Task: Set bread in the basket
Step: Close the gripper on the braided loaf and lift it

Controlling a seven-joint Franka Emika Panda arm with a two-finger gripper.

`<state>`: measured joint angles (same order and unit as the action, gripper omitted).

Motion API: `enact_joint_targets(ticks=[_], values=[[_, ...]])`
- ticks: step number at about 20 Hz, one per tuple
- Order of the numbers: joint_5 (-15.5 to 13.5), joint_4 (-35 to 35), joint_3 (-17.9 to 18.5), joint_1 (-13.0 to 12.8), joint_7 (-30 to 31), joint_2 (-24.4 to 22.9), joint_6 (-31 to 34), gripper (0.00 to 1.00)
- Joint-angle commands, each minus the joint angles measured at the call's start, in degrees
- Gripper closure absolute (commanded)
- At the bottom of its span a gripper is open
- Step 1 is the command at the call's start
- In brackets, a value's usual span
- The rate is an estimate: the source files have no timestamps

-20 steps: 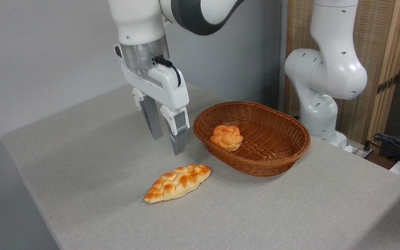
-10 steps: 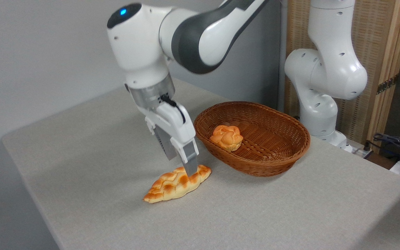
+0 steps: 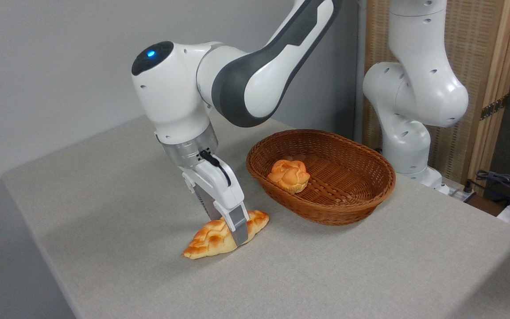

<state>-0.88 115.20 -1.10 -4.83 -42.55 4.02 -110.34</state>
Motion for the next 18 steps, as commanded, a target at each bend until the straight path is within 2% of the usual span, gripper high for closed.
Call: enact_joint_targets(ticks=[1, 2, 4, 5, 18], values=[[0.9, -0.1, 0.1, 0.2, -2.0, 0.3, -1.3, 0.12], [0.9, -0.1, 0.0, 0.2, -3.5, 0.3, -1.3, 0.38], [0.9, -0.1, 0.0, 0.2, -3.6, 0.3, -1.2, 0.56], [0.9, -0.1, 0.0, 0.2, -3.7, 0.3, -1.1, 0.6], [0.8, -0.1, 0.0, 0.2, -4.1, -0.3, -0.3, 0.6]])
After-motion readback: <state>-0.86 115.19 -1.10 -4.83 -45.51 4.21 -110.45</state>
